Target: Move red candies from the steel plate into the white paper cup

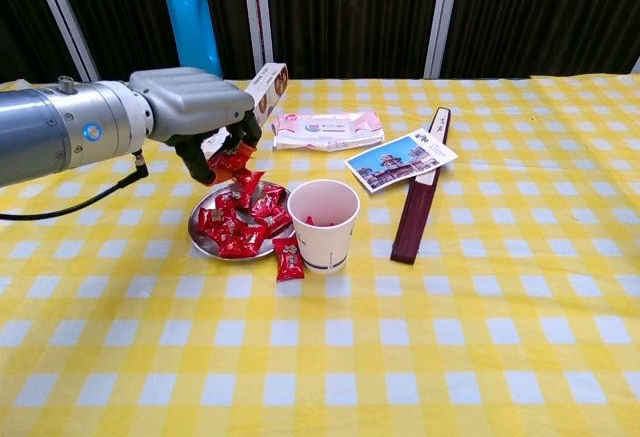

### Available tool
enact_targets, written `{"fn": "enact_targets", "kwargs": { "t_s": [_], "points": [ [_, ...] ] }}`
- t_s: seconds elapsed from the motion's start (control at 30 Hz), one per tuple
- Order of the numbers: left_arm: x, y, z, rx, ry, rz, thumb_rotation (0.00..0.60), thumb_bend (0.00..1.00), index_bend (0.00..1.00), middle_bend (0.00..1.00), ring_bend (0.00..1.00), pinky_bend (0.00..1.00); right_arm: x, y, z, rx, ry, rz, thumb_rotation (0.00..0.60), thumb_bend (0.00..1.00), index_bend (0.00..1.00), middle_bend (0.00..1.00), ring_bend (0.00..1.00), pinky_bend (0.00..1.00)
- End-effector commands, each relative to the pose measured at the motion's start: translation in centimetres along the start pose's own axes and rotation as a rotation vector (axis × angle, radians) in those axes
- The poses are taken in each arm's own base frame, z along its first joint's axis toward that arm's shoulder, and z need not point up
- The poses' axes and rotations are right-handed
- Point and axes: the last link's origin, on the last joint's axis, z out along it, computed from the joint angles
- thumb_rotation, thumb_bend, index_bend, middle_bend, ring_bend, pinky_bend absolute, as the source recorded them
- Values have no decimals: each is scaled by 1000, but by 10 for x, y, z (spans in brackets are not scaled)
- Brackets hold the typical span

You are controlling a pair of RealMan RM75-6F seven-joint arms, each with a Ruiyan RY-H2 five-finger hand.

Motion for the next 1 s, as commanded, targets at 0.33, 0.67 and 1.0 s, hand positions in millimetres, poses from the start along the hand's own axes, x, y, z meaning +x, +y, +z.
{"fn": "enact_targets", "kwargs": {
  "t_s": [0.33,0.67,1.0],
  "points": [
    [30,33,2,-97,54,-23,600,468,591,639,880,941,1,1,0,-2,10,-1,600,388,0,0,0,0],
    [33,68,12,-178,42,42,600,467,590,634,880,941,3,0,0,4,20,8,600,388,0,0,0,0],
    [35,77,14,-194,18,91,600,397,568,613,880,941,5,-1,0,9,25,13,600,387,0,0,0,0]
  ]
}}
